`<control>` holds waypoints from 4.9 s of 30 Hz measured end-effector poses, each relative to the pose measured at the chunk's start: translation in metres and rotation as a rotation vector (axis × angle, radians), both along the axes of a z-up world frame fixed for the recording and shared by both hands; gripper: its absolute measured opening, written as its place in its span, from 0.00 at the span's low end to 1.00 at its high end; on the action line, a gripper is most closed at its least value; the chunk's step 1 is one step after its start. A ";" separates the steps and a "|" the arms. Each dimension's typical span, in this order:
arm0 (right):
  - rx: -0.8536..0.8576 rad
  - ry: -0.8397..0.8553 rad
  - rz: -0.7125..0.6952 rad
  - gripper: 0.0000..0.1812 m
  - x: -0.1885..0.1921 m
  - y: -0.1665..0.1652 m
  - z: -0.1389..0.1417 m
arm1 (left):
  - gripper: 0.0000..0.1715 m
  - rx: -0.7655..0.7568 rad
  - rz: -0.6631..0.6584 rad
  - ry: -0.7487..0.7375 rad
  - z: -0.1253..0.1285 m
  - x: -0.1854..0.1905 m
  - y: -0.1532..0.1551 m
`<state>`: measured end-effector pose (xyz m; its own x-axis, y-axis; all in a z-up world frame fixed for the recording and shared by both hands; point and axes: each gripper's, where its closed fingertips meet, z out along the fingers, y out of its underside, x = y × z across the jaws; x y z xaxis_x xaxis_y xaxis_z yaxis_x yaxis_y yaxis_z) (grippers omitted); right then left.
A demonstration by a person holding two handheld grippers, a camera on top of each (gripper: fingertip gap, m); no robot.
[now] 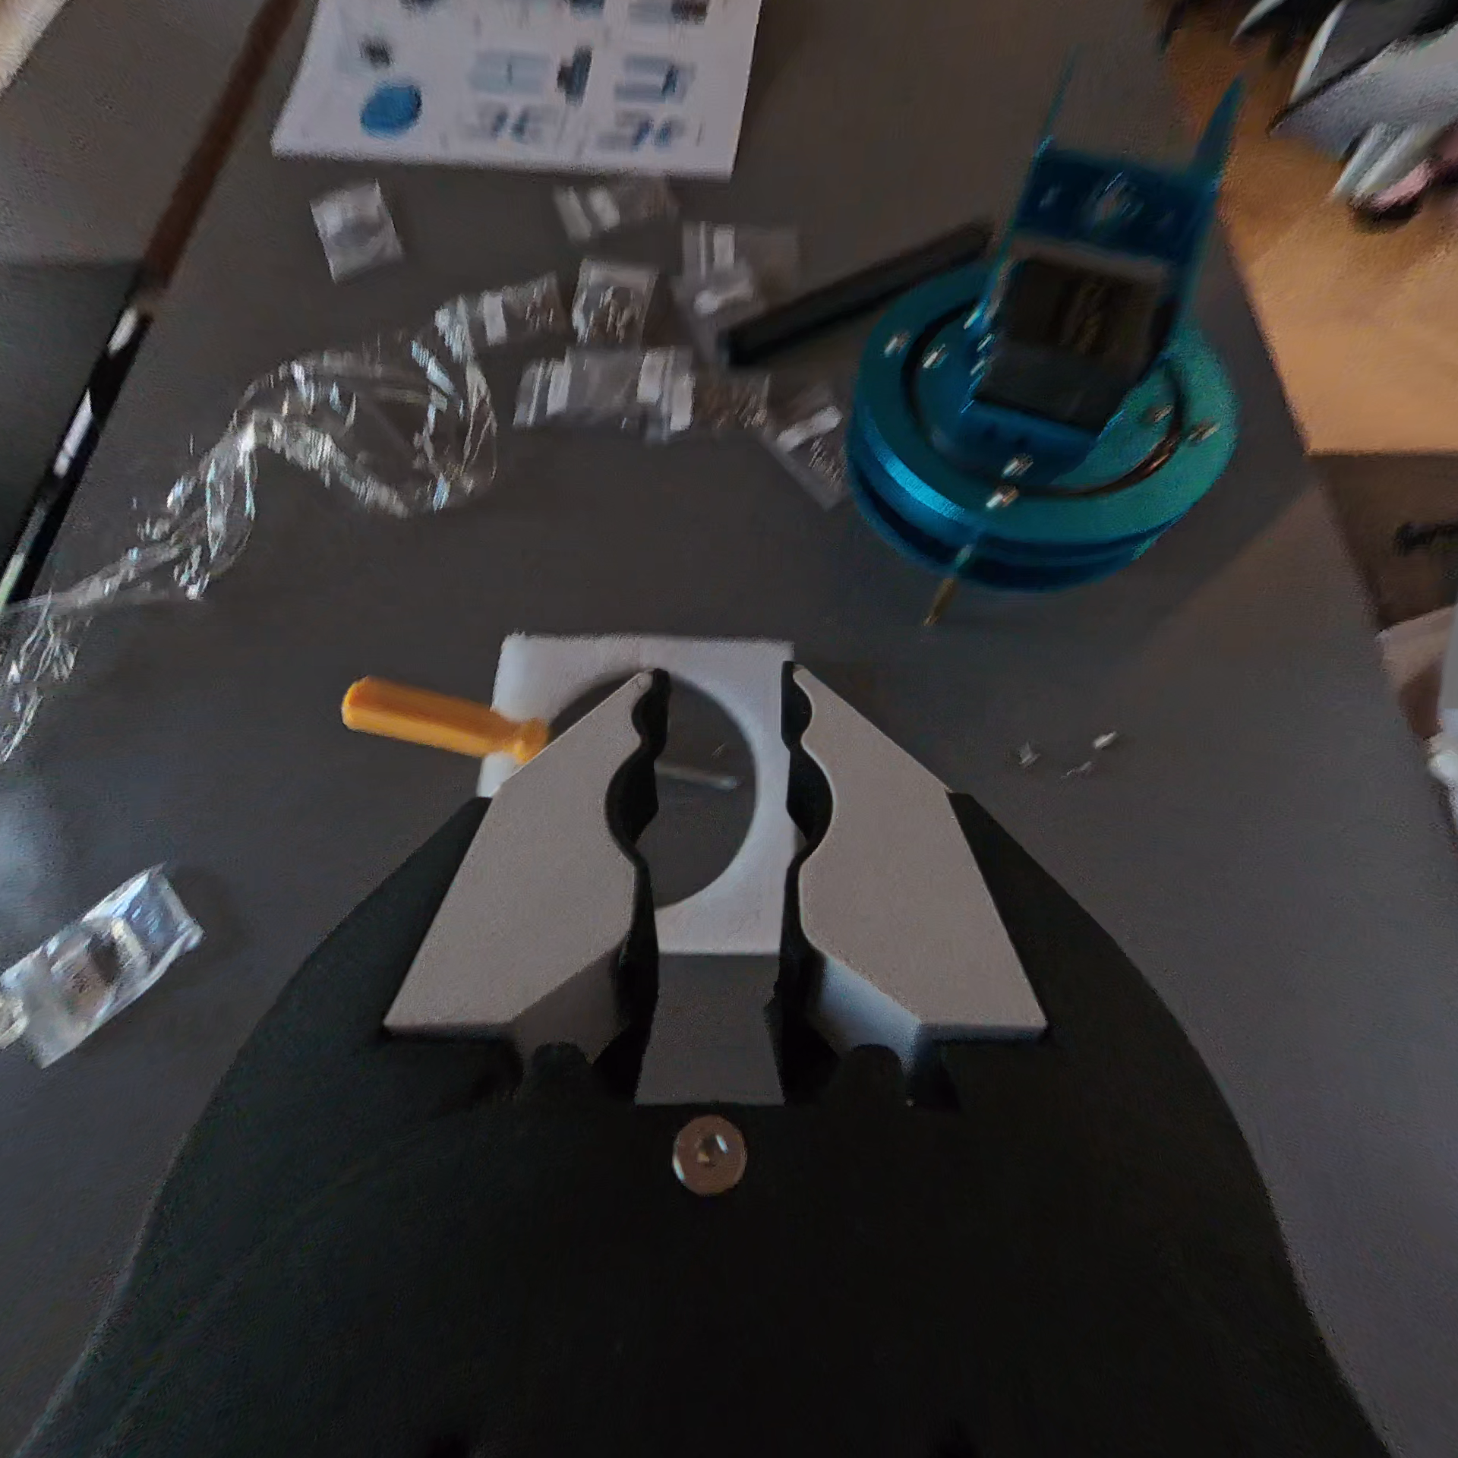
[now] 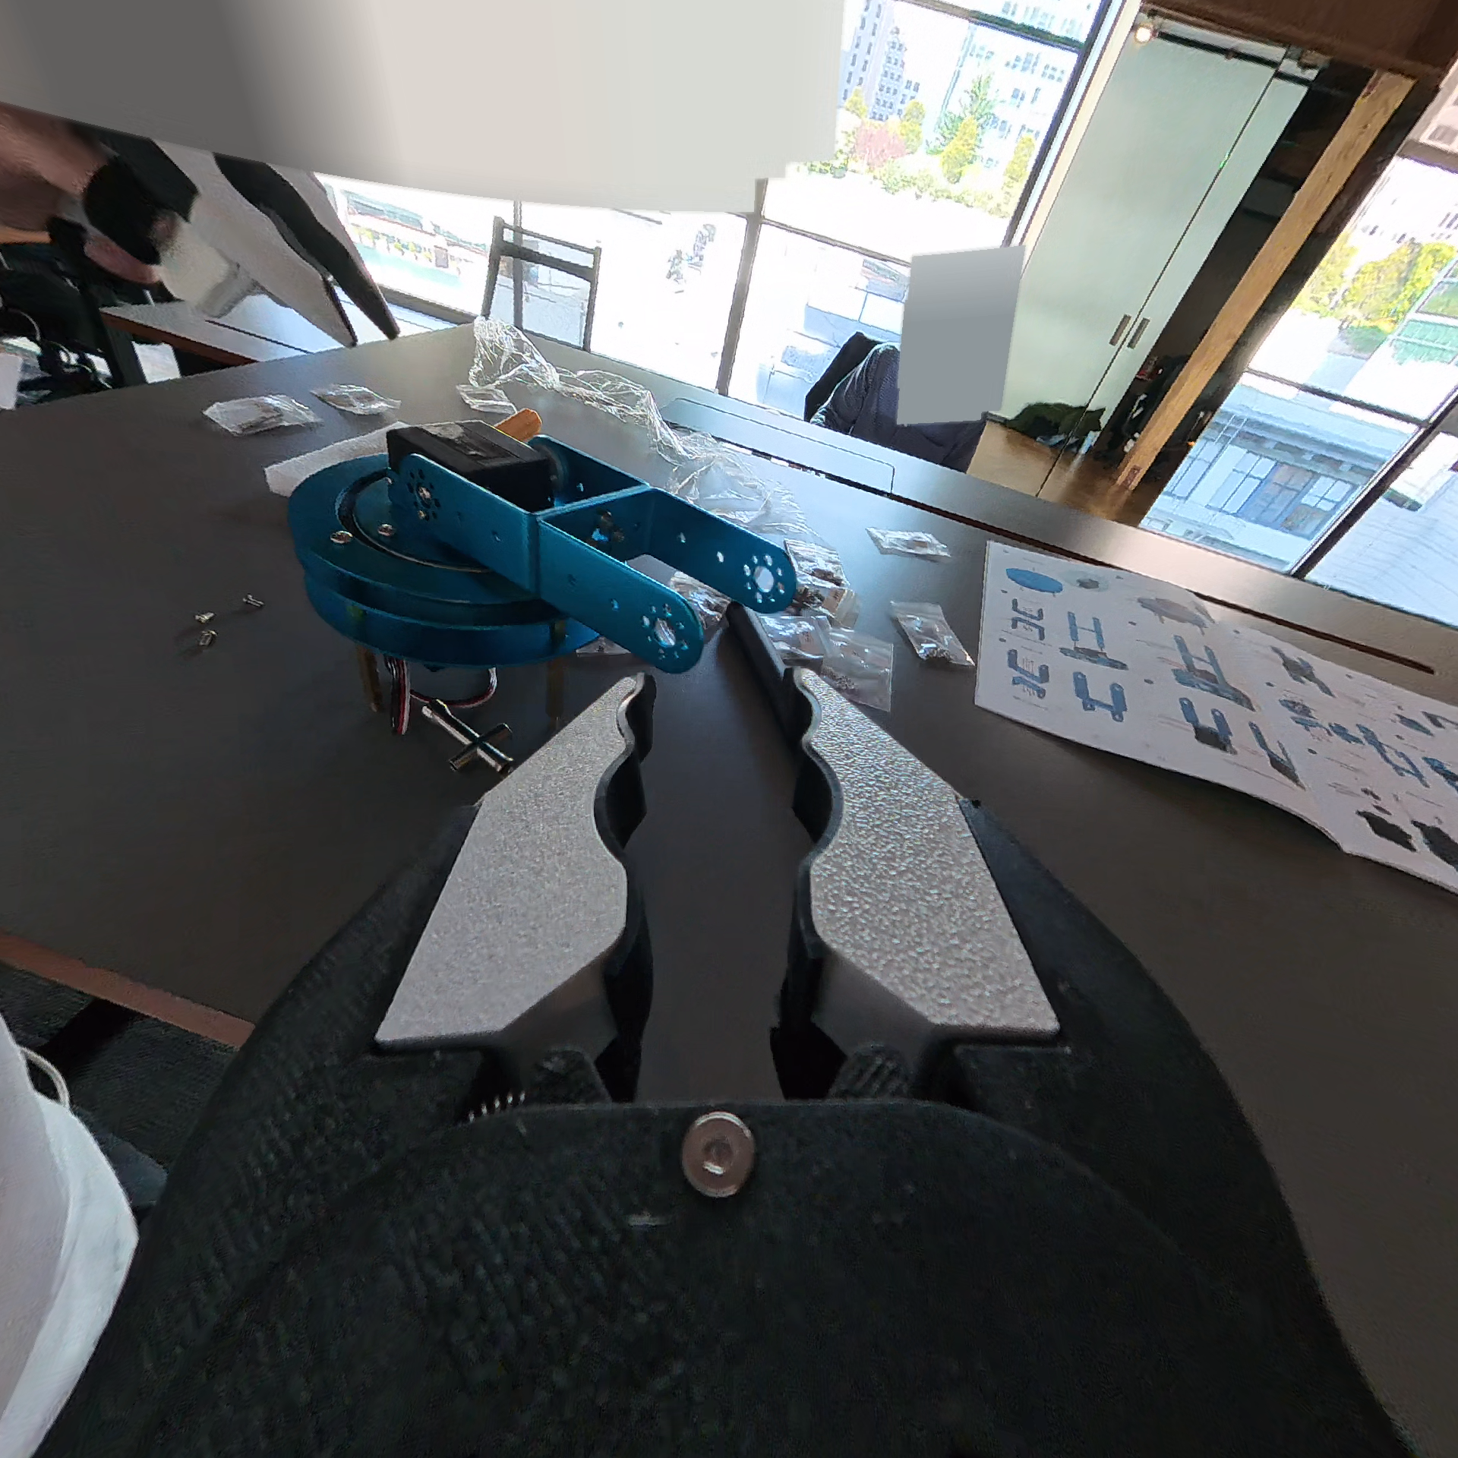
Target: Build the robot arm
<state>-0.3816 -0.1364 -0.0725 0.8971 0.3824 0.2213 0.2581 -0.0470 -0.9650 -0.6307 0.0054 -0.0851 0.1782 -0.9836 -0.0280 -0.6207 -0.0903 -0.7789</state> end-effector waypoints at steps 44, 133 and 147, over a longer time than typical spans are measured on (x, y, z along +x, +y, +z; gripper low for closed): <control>-0.041 0.055 0.016 0.18 0.013 -0.006 -0.009 | 0.00 -0.006 -0.142 0.301 -0.083 0.014 0.026; -1.110 -0.351 0.373 0.09 0.008 0.140 -0.063 | 0.00 0.049 -0.083 -0.417 0.067 0.046 -0.073; -0.746 0.090 0.295 0.09 0.036 0.174 0.013 | 0.00 -0.038 0.124 -0.334 0.017 0.034 -0.025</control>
<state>-0.3460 0.0381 -0.0592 0.7386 0.6246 -0.2538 0.2835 -0.6293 -0.7236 -0.5968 -0.0197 -0.0680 0.2893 -0.9532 0.0881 -0.3150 -0.1817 -0.9315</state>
